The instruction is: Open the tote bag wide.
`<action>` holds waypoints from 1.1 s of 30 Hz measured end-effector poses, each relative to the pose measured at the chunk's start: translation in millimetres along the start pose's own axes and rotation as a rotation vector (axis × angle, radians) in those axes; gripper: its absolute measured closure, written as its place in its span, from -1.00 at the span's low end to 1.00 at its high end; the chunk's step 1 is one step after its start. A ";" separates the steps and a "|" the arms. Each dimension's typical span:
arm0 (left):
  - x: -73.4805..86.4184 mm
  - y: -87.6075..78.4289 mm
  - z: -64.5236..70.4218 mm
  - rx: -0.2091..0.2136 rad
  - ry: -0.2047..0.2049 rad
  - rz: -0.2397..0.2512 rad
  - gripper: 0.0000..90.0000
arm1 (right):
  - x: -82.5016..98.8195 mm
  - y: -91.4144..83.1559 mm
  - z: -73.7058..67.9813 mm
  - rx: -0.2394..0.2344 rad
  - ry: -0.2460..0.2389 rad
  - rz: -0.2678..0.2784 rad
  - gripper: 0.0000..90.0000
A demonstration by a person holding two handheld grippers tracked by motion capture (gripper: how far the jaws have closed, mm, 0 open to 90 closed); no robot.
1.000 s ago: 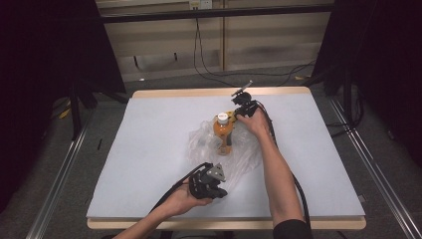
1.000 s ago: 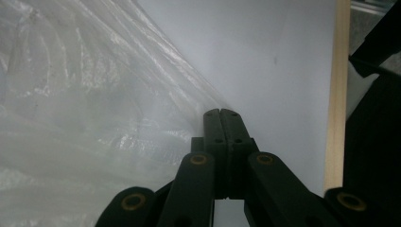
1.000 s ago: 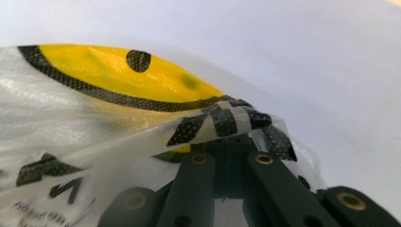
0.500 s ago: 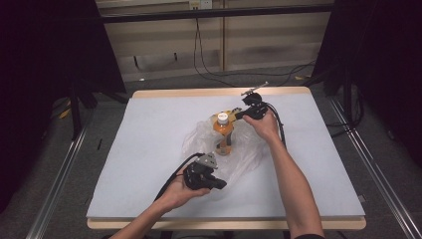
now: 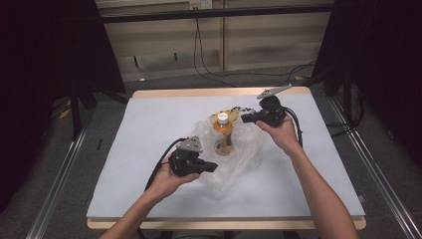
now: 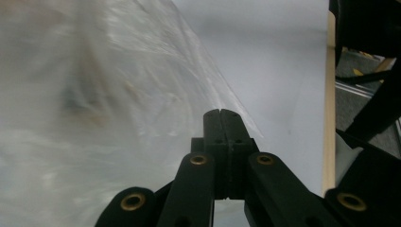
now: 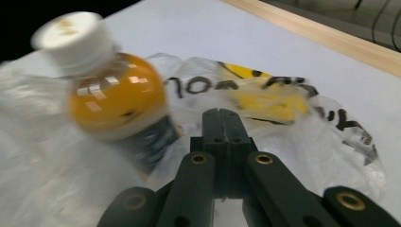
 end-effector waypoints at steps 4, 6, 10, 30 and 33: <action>-7.4 -5.8 -12.0 -0.032 0.002 -0.007 1.00 | -0.5 -16.9 -15.8 -0.042 -0.032 0.011 1.00; -11.0 -2.2 -18.2 -0.052 0.016 -0.045 1.00 | 0.4 -18.5 -25.0 -0.065 -0.050 -0.007 1.00; -20.4 8.6 -29.0 -0.067 0.051 -0.058 1.00 | 7.0 -5.4 -52.2 -0.142 -0.109 -0.066 1.00; 23.5 30.2 -113.9 -0.265 -0.050 -0.253 1.00 | 84.7 35.0 -21.3 -0.056 -0.091 -0.337 1.00; 29.9 19.7 -122.0 -0.271 -0.068 -0.248 1.00 | 90.6 26.8 -16.1 -0.046 -0.077 -0.335 1.00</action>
Point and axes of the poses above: each handheld gripper's, and its own axes: y roughly forward along the jaws, x roughly out of its underside, z roughly to its right, the point moved 6 cm from there along y, roughly forward along the jaws, and after that the axes turned 11 degrees about -y, right-handed, at the moved point
